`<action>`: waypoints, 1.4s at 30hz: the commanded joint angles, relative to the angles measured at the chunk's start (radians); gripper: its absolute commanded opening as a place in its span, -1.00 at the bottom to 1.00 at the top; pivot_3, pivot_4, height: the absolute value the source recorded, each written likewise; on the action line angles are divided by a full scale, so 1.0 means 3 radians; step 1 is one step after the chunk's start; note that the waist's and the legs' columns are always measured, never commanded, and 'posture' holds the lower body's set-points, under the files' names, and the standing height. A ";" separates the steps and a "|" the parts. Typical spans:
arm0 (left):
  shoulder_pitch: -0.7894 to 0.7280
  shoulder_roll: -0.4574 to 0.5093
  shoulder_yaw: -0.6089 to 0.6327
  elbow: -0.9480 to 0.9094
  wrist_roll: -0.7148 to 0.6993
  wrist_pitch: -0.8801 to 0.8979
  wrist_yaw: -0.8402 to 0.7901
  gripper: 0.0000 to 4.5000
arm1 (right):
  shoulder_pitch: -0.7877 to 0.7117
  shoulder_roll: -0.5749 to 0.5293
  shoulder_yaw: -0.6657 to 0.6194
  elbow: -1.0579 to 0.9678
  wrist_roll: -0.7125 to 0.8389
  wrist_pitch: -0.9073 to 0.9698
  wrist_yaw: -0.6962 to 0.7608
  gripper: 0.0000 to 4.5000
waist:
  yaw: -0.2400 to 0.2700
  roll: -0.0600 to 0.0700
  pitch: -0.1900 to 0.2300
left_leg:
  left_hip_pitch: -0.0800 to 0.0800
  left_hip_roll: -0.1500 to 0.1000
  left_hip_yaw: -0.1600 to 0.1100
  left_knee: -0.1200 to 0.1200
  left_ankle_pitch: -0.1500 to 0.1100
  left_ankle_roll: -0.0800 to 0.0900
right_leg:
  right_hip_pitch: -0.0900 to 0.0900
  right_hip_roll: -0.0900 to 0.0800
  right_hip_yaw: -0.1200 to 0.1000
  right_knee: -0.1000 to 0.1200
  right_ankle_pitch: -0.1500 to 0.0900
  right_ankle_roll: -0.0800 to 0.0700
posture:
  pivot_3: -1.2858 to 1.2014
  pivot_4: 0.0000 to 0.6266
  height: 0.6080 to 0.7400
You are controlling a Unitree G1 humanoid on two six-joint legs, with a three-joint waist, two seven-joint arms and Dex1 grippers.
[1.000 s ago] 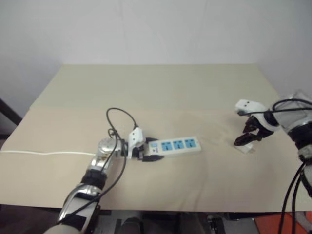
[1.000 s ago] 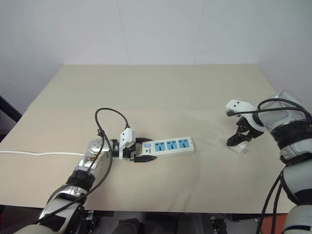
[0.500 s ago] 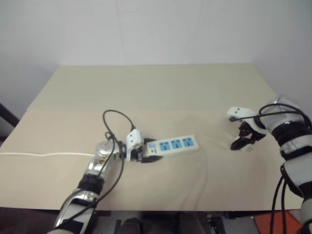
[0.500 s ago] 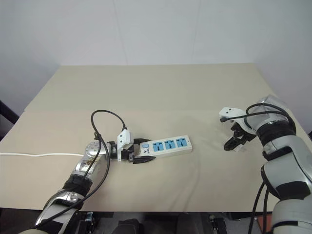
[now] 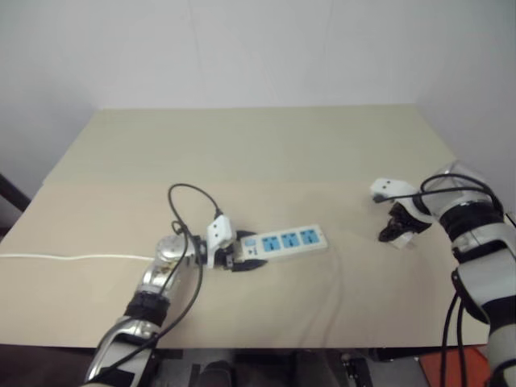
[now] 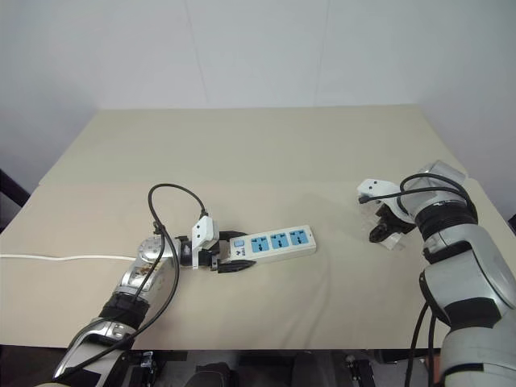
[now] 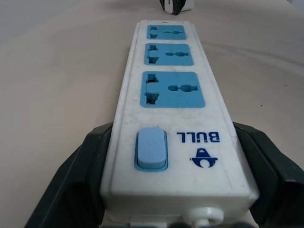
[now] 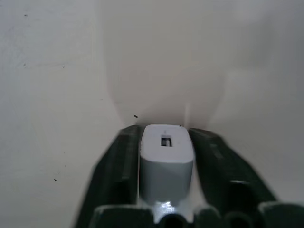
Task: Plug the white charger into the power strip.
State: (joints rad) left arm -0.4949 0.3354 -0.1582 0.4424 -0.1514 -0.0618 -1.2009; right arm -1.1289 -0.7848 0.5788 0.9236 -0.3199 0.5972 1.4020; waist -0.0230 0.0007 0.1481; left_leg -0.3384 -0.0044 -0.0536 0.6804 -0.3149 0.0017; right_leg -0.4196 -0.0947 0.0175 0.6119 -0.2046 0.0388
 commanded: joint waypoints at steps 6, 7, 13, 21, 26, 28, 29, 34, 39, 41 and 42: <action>0.0019 0.0043 -0.0095 0.0057 0.0039 0.0021 -0.0042 0.47 | 0.0064 -0.0055 -0.0172 -0.0324 -0.0020 0.0113 0.0080 -0.51 | -0.0007 0.0000 0.0000 | 0.0000 0.0000 0.0000 0.0000 0.0000 0.0000 | 0.0000 0.0000 0.0000 0.0001 0.0000 0.0000 | 0.03 -0.52 1.00; 0.0008 0.0046 -0.0097 0.0076 0.0043 0.0014 -0.0048 0.47 | 0.0071 -0.0061 -0.0369 -0.0511 0.0121 0.0134 0.0007 -0.51 | -0.0007 0.0000 0.0000 | 0.0000 0.0000 0.0000 0.0000 -0.0001 0.0001 | 0.0000 0.0000 0.0000 0.0001 0.0000 0.0000 | 0.03 -0.52 1.00; -0.0170 0.0081 -0.0099 0.0271 0.0056 -0.0063 -0.0139 0.47 | 0.0331 0.0113 -0.1556 -0.1751 0.1020 0.0557 -0.0377 -0.51 | 0.0014 -0.0001 -0.0001 | 0.0001 0.0001 -0.0004 0.0000 -0.0001 0.0001 | 0.0000 0.0002 0.0000 0.0003 0.0003 -0.0003 | 0.03 -0.52 1.00; -0.0479 0.0177 -0.0150 0.0631 0.0004 -0.0329 -0.0632 0.47 | 0.1188 0.0914 -0.2309 -0.3143 0.1888 0.0611 -0.1118 -0.51 | 0.0024 -0.0017 -0.0009 | -0.0004 0.0003 -0.0009 0.0000 -0.0001 0.0002 | -0.0002 0.0005 -0.0004 0.0004 0.0004 -0.0003 | 0.03 -0.52 1.00; -0.0585 0.0154 -0.0173 0.0788 -0.0015 -0.0431 -0.0885 0.47 | 0.1469 0.1276 -0.2213 -0.3433 0.2229 0.0571 -0.1296 -0.51 | 0.0015 -0.0016 -0.0009 | -0.0003 0.0004 -0.0009 0.0000 -0.0001 0.0002 | -0.0003 0.0006 -0.0003 0.0006 0.0004 -0.0004 | 0.03 -0.52 1.00; -0.0595 0.0141 -0.0183 0.0828 -0.0004 -0.0464 -0.0936 0.47 | 0.1558 0.1331 -0.2094 -0.3498 0.2281 0.0466 -0.1267 -0.51 | 0.0015 -0.0016 -0.0009 | -0.0002 0.0004 -0.0009 0.0000 -0.0001 0.0002 | -0.0002 0.0006 -0.0003 0.0006 0.0004 -0.0004 | 0.03 -0.52 1.00; -0.0591 0.0131 -0.0187 0.0838 0.0005 -0.0481 -0.0941 0.47 | 0.1622 0.1357 -0.2012 -0.3535 0.2288 0.0378 -0.1243 -0.51 | 0.0017 -0.0017 -0.0009 | -0.0002 0.0004 -0.0010 0.0000 -0.0001 0.0002 | 0.0000 0.0006 -0.0004 0.0005 0.0004 -0.0004 | 0.03 -0.52 1.00; -0.0551 0.0097 -0.0190 0.0861 0.0048 -0.0544 -0.0879 0.47 | 0.1873 0.1552 -0.1739 -0.3538 0.2269 -0.0036 -0.1253 -0.51 | 0.0015 -0.0017 -0.0009 | -0.0001 0.0004 -0.0010 0.0000 -0.0001 0.0003 | 0.0000 0.0007 -0.0004 0.0005 0.0004 -0.0003 | 0.03 -0.52 1.00; -0.0462 0.0107 -0.0205 0.0800 0.0084 -0.0573 -0.0792 0.47 | 0.2009 0.1604 -0.1545 -0.3405 0.2184 -0.0484 -0.1233 -0.51 | 0.0017 -0.0017 -0.0009 | 0.0001 0.0003 -0.0010 0.0001 -0.0001 0.0003 | 0.0002 0.0006 -0.0003 0.0005 0.0004 -0.0003 | 0.03 -0.52 1.00; -0.0418 0.0110 -0.0211 0.0765 0.0085 -0.0558 -0.0764 0.47 | 0.2005 0.1600 -0.1513 -0.3375 0.2194 -0.0573 -0.1227 -0.51 | 0.0016 -0.0017 -0.0009 | 0.0002 0.0003 -0.0010 0.0001 -0.0001 0.0003 | 0.0003 0.0007 -0.0004 0.0005 0.0004 -0.0003 | 0.03 -0.52 1.00; -0.0397 0.0112 -0.0216 0.0750 0.0087 -0.0557 -0.0752 0.47 | 0.1989 0.1600 -0.1509 -0.3356 0.2207 -0.0592 -0.1234 -0.51 | 0.0016 -0.0017 -0.0009 | 0.0003 0.0004 -0.0010 0.0001 -0.0001 0.0003 | 0.0003 0.0007 -0.0004 0.0005 0.0004 -0.0004 | 0.03 -0.52 1.00</action>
State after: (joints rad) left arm -0.6366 0.3679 -0.1971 0.6788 -0.1575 -0.2236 -1.4359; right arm -0.5229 -0.3049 0.1290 -0.0722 0.3336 0.4630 1.0274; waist -0.0183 -0.0044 0.1453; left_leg -0.3373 -0.0033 -0.0566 0.6806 -0.3152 0.0026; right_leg -0.4185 -0.0927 0.0164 0.6134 -0.2034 0.0378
